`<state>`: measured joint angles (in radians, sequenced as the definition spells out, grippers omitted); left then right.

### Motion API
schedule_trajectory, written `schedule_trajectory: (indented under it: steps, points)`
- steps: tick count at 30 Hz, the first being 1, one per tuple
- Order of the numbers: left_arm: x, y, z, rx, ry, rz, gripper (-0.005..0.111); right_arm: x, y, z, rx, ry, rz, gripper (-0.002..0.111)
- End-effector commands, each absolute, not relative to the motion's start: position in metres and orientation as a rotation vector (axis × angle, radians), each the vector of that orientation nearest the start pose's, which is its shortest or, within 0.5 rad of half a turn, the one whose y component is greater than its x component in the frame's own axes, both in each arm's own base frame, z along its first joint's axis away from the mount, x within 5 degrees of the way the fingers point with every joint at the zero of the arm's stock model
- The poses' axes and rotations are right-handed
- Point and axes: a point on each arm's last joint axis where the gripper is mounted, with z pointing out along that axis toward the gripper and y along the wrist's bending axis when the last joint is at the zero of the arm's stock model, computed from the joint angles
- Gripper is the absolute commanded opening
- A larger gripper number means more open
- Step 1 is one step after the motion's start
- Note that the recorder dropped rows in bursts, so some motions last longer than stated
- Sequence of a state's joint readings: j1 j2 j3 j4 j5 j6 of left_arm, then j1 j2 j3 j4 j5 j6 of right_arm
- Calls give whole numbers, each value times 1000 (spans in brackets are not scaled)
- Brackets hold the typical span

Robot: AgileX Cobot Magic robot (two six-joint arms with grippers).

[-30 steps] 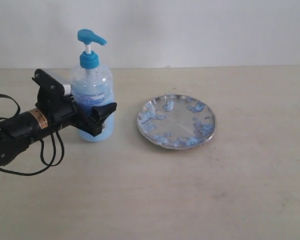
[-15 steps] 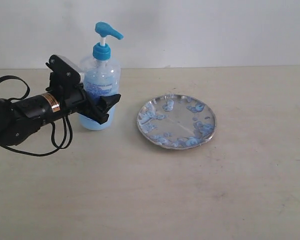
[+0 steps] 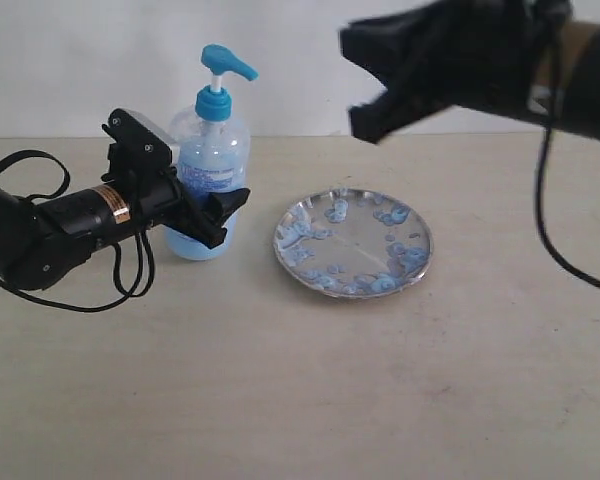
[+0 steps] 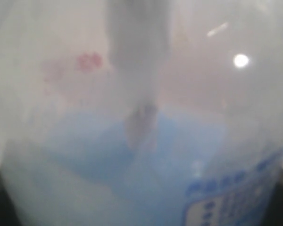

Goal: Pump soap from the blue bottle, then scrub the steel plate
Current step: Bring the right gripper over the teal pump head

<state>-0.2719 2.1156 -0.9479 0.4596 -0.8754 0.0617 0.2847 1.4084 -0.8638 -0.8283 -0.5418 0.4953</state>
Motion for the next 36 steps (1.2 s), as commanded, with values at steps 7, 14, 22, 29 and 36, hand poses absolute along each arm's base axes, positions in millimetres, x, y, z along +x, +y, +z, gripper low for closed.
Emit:
schedule_trajectory:
  steps: [7,14,22,29,36]
  points:
    - [389,-144,114,708,1631,-210,4,346,191,325,-805,1421,394,0]
    - [389,-144,114,707,1629,-209,4,387,209,309,-801,1436,384,0]
    - [389,-144,114,707,1629,-209,4,414,215,284,-793,1524,327,0]
    - [389,-144,114,711,1628,-210,4,421,215,264,-792,1612,288,0]
    - [389,-144,115,710,1624,-211,4,424,211,250,-676,1751,322,0]
